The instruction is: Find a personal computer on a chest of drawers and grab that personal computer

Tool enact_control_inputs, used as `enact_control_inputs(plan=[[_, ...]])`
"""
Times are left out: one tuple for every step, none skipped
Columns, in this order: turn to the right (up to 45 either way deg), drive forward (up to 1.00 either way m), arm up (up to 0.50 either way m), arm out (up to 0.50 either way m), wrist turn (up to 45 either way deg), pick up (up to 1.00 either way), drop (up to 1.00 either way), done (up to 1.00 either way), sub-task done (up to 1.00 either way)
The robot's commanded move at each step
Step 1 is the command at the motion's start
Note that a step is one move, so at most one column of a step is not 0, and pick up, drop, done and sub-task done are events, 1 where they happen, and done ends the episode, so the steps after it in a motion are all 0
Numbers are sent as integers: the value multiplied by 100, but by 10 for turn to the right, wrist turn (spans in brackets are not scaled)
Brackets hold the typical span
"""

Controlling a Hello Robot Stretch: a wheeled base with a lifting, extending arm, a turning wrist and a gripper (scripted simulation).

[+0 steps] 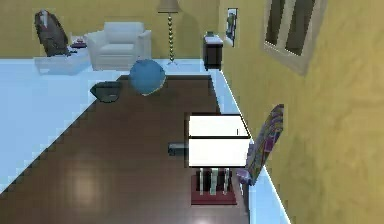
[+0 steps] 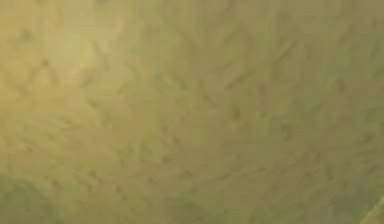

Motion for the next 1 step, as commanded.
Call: enact_control_inputs(plan=[[-450, 0, 0, 0, 0, 0, 0, 0, 0]])
